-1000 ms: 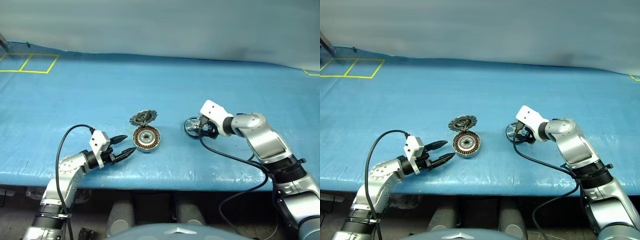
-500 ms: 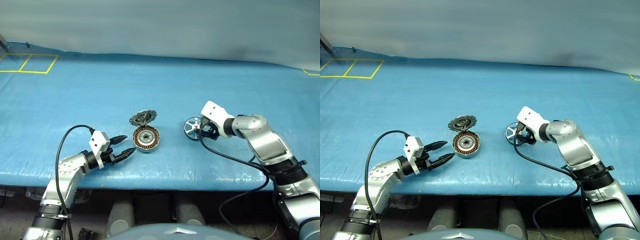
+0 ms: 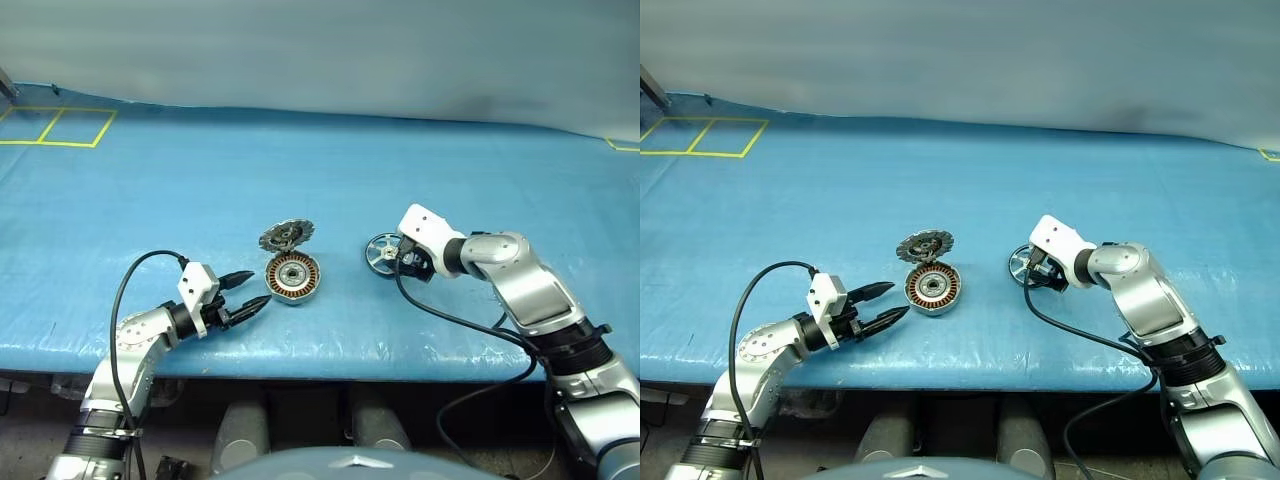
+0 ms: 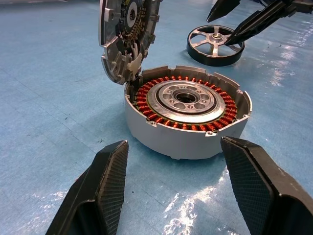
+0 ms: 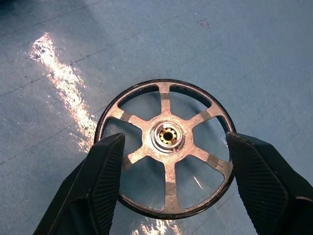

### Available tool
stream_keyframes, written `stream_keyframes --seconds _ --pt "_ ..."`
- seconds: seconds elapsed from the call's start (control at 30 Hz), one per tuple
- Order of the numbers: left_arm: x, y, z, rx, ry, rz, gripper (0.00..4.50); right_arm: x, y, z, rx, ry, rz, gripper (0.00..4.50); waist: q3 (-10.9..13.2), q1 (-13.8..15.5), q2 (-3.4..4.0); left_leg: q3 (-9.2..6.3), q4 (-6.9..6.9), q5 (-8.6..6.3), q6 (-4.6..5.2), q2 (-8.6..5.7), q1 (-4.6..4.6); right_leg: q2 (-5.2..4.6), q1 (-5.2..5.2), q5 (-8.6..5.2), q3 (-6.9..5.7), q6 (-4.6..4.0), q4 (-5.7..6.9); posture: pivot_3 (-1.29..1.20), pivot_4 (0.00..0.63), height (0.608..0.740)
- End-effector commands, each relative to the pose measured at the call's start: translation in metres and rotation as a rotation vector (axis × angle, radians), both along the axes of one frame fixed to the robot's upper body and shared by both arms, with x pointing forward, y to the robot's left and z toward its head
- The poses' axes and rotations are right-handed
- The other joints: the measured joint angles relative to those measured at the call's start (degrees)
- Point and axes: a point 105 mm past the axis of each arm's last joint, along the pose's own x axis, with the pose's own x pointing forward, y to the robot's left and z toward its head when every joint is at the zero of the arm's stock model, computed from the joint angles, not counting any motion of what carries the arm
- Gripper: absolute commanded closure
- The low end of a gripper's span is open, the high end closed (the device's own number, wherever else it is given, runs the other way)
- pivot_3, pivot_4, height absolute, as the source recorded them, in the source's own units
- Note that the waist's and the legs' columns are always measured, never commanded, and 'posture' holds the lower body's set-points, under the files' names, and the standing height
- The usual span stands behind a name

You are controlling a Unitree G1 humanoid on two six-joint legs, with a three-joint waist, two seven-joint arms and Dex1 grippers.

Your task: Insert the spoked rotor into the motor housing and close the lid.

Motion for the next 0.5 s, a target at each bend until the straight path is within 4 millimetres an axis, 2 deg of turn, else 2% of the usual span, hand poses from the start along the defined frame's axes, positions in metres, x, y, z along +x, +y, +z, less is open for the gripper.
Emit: stream_keyframes --seconds 0.03,0.47,0.5 --pt "0.0024 0.0034 0.0052 0.01 -0.037 0.01 1.22 -0.0005 0.0005 -0.0005 0.002 -0.002 -0.004 1.04 0.0 -0.01 0.0 0.0 0.0 0.0 0.0 0.0 0.0 0.0 0.0 0.0 0.01 0.0 0.0 0.0 0.15 0.74" --pt "0.0011 0.0055 0.0025 0.008 -0.035 0.021 1.22 0.0003 -0.0042 -0.0103 -0.005 0.027 -0.033 1.04 -0.01 0.0 -0.01 -0.01 0.04 0.0 0.0 0.0 0.02 0.0 0.03 0.01 0.0 0.01 0.01 0.0 0.15 0.74" --pt "0.0011 0.0055 0.0024 0.008 -0.034 0.022 1.22 0.0011 -0.0048 -0.0097 -0.003 0.023 -0.039 1.22 -0.01 0.0 -0.01 0.0 0.04 0.0 0.0 0.0 0.02 0.0 0.03 0.01 0.0 0.01 0.01 0.0 0.15 0.74"
